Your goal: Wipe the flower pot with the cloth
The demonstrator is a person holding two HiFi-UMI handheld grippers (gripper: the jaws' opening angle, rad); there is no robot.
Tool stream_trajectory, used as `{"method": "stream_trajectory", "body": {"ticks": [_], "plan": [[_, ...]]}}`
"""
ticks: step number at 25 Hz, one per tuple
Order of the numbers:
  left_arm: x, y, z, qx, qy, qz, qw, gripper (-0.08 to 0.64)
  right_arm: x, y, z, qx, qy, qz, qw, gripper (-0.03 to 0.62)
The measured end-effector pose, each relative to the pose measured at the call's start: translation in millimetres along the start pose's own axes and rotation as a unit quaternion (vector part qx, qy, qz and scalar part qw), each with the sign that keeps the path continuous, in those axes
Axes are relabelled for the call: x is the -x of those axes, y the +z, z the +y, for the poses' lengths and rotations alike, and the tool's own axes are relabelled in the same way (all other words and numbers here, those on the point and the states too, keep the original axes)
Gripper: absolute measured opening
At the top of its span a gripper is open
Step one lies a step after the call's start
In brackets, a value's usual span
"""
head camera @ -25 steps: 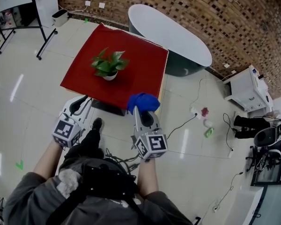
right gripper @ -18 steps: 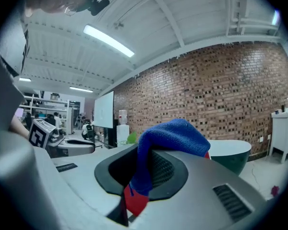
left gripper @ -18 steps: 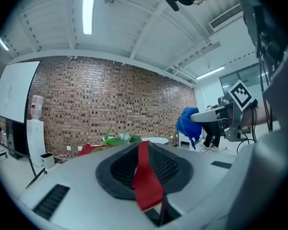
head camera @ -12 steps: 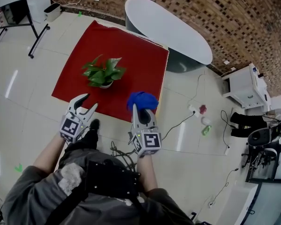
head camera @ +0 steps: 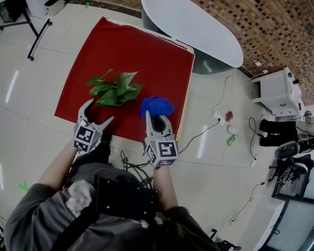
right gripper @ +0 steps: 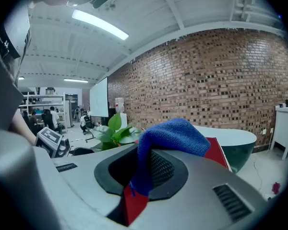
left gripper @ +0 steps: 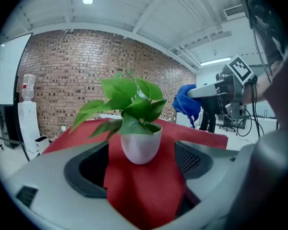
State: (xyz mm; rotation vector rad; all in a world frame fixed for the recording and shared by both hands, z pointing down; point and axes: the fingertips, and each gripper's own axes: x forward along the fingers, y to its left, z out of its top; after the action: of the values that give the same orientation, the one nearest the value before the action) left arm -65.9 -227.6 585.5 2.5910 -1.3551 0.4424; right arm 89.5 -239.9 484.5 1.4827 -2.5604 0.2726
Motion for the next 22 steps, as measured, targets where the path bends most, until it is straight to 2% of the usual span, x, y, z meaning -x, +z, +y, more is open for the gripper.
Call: {"method": "stream_trajectory", "body": {"ticks": [5, 12, 17, 22], "plan": [[-33.3, -3.0, 9.6, -0.003, -0.021, 0.010, 0.9997, 0.445, -41.5, -19.7, -12.2, -0.003, 0.015, 0.033, 0.999, 0.063], [-60.6, 0.2, 5.6, -0.020, -0.059, 0.002, 0.9981, 0.445, -117.1, -49.1, -17.4, 0.023, 0.124, 0.075, 0.989, 0.063], [-75.8, 5.9, 14.1, -0.033, -0.071, 0.005, 0.9969, 0.445, -160.3, -50.4, -20.7, 0.012, 0.168, 0.084, 0.982, 0.063], [-83.5, 0.5, 21.0, -0.043, -0.095, 0.007, 0.9945, 0.445, -180.5, -70.2, -9.9, 0.003, 0.197, 0.110, 0.974, 0.064]]}}
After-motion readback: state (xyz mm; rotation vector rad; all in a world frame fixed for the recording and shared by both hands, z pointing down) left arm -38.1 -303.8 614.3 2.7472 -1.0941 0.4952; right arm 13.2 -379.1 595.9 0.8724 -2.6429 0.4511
